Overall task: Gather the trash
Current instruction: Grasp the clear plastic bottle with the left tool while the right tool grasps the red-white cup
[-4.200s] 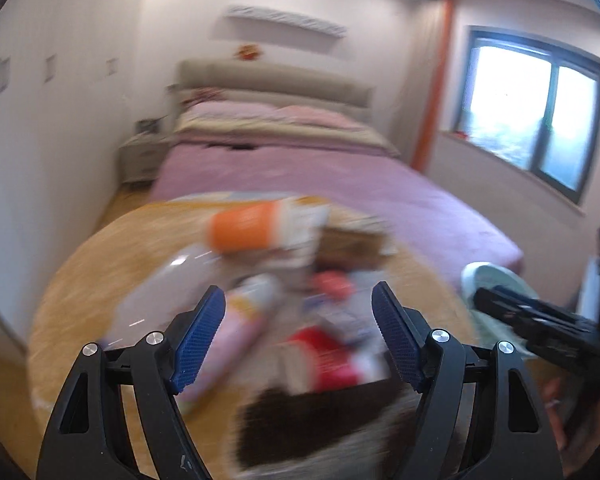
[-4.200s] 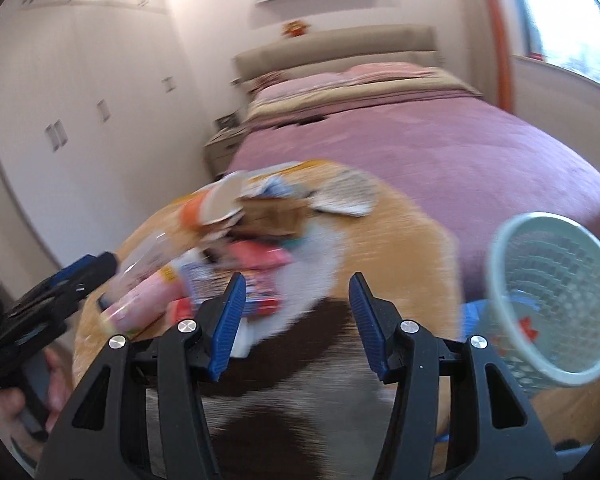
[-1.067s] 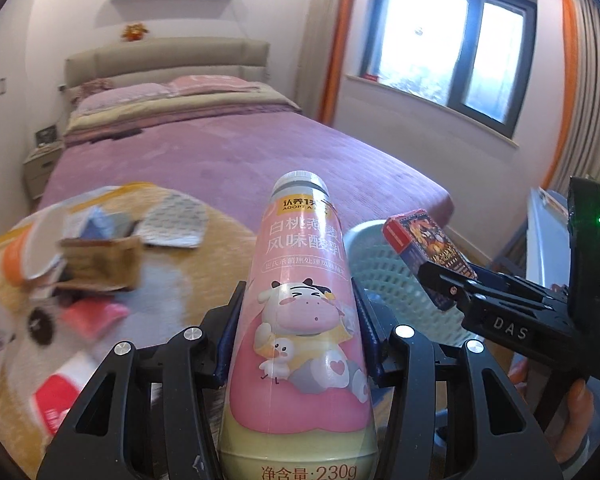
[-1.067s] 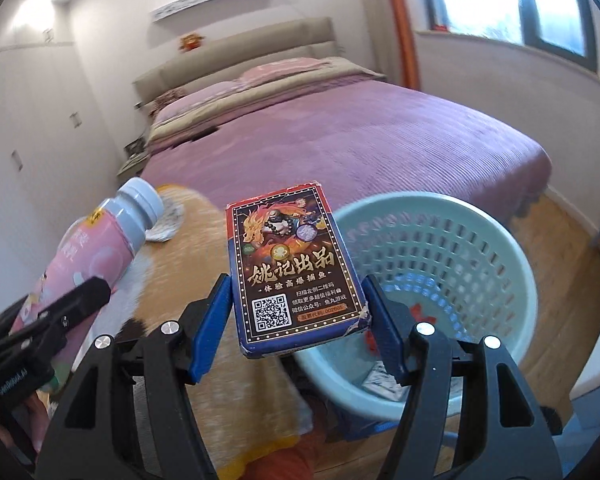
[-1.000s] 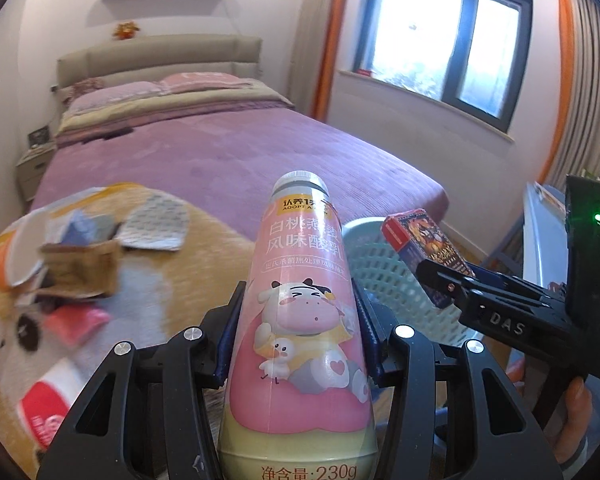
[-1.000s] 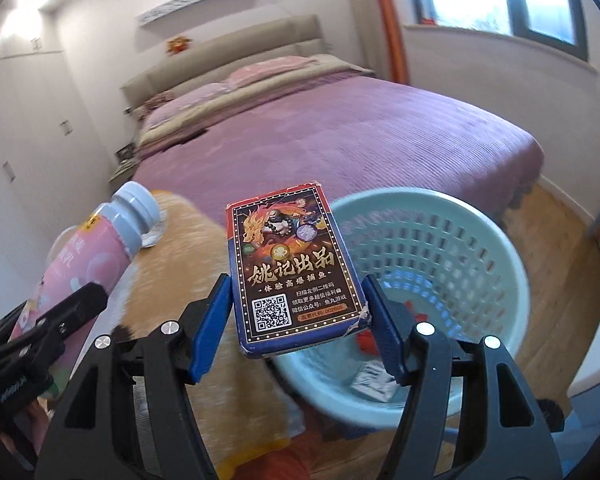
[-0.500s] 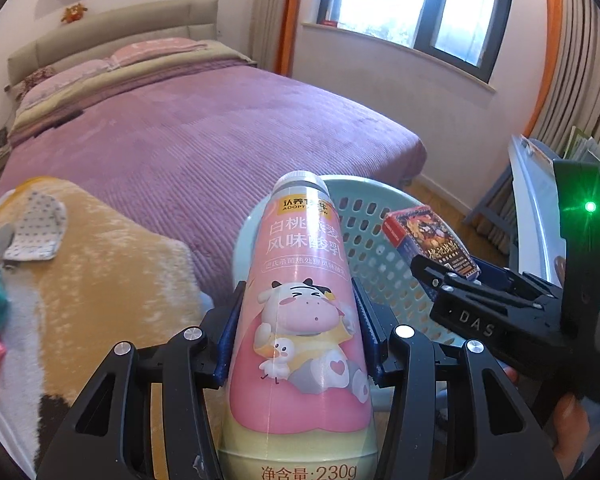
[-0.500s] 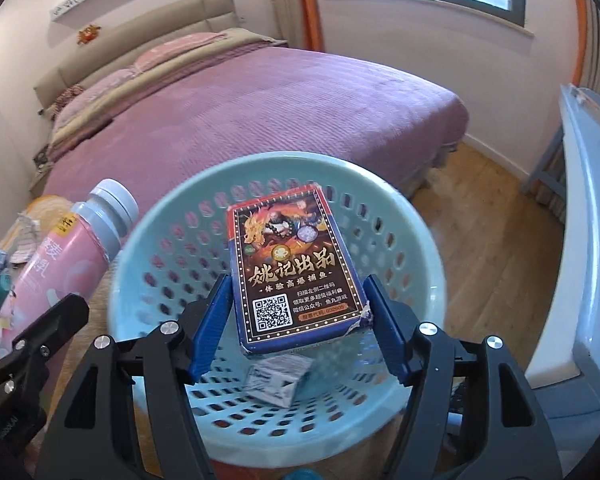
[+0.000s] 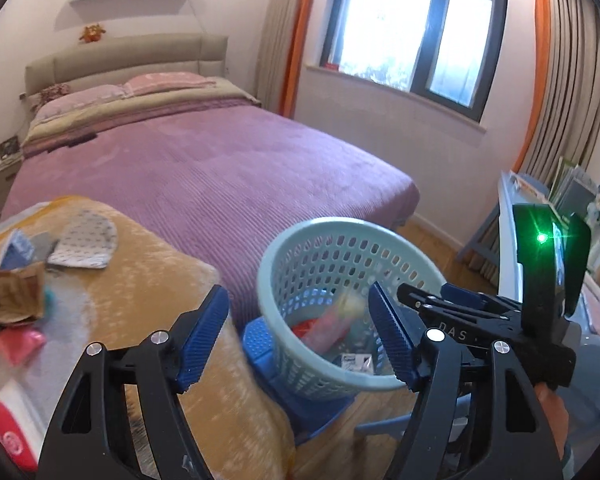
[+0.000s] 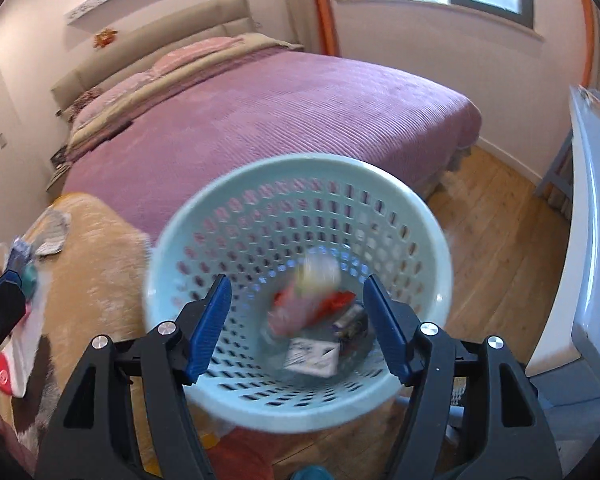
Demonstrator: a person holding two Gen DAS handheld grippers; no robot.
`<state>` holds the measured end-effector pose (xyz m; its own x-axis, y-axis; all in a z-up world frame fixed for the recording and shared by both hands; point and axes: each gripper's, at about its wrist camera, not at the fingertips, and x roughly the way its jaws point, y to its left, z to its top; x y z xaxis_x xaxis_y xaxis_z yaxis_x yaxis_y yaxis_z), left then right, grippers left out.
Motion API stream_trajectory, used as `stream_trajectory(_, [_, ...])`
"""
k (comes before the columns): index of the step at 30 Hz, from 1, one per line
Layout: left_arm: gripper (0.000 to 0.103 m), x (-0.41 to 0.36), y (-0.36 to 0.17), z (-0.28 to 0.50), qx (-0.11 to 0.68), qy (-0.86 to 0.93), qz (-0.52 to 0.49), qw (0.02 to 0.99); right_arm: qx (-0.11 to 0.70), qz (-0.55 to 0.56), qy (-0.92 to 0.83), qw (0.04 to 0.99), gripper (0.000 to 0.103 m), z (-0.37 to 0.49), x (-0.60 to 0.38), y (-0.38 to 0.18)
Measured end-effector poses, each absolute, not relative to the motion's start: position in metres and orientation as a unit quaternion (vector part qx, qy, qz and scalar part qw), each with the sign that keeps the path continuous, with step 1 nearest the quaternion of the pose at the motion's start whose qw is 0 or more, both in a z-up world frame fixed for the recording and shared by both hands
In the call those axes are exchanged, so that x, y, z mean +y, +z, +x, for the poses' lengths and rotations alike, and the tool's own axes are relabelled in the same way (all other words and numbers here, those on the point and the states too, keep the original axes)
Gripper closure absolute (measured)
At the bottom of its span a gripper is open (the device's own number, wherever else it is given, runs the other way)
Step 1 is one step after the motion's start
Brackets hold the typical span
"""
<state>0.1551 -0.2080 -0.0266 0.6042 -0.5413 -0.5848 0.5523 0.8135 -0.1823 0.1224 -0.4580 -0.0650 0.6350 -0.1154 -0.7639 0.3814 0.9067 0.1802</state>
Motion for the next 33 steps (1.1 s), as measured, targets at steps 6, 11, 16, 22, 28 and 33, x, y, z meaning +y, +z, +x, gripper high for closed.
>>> stream_trajectory(6, [0.033, -0.161, -0.005, 0.128, 0.294, -0.285, -0.008, 0.912, 0.381, 0.138, -0.088, 0.910, 0.038, 0.119, -0.404, -0.037])
stream_trajectory(11, [0.033, -0.104, 0.010, 0.113, 0.274, -0.241, -0.027, 0.931, 0.367, 0.114, -0.029, 0.923, 0.038, 0.114, -0.349, -0.018])
stream_trajectory(16, [0.033, -0.040, 0.017, 0.107, 0.266, -0.180, -0.046, 0.946, 0.362, 0.106, 0.035, 0.925, 0.038, 0.113, -0.295, -0.005])
stream_trajectory(22, [0.032, 0.055, 0.005, 0.109, 0.272, -0.085, -0.070, 0.956, 0.366, 0.091, 0.079, 0.923, 0.036, 0.109, -0.245, -0.004])
stream_trajectory(28, [0.031, 0.120, -0.006, 0.122, 0.292, -0.013, -0.080, 0.953, 0.387, 0.064, 0.132, 0.910, 0.034, 0.108, -0.179, -0.017])
stream_trajectory(33, [0.030, 0.159, -0.022, 0.139, 0.318, 0.025, -0.070, 0.945, 0.407, 0.033, 0.174, 0.896, 0.028, 0.105, -0.128, -0.032])
